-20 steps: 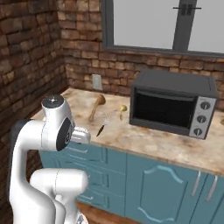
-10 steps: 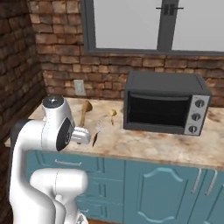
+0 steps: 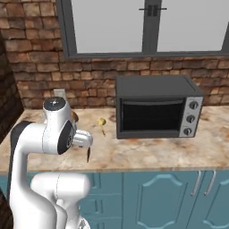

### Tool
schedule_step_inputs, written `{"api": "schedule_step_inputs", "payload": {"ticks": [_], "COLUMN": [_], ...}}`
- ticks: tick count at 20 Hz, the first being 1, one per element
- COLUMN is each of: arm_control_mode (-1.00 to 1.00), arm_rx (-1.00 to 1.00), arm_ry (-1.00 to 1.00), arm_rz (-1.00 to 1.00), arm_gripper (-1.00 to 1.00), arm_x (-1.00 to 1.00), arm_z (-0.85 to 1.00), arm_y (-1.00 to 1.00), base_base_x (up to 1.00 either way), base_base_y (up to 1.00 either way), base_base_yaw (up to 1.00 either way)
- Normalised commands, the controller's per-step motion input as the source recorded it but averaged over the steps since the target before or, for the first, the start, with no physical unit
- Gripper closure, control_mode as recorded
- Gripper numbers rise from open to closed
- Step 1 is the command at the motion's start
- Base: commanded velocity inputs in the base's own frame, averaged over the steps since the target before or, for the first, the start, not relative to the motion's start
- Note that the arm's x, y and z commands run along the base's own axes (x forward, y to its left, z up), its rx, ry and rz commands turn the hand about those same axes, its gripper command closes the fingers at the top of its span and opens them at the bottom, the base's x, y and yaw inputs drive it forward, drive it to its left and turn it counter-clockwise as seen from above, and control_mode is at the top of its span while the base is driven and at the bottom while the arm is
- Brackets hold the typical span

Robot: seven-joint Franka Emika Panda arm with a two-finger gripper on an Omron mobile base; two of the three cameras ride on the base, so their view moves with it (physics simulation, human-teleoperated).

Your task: Organize the utensils by type. Pick up the wooden spoons from the counter and place them in the open cabinet. Then pick up the metallic utensils from the counter and place them in the open drawer.

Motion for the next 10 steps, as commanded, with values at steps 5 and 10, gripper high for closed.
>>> {"api": "schedule_step_inputs", "payload": {"ticks": [5, 10], "arm_control_mode": [-1.00, -1.00], "arm_rx": [0.00, -0.01], "arm_ry": [0.00, 0.00], "arm_rz": [-0.05, -0.04], "arm_gripper": [-1.00, -1.00], "arm_x": [0.04, 0.07], "arm_z": [0.00, -0.02], "arm_y": [0.06, 0.14], "base_base_x": [0.27, 0.00], "base_base_y": [0.32, 0.00], "base_base_yaw": [-0.25, 0.00]}}
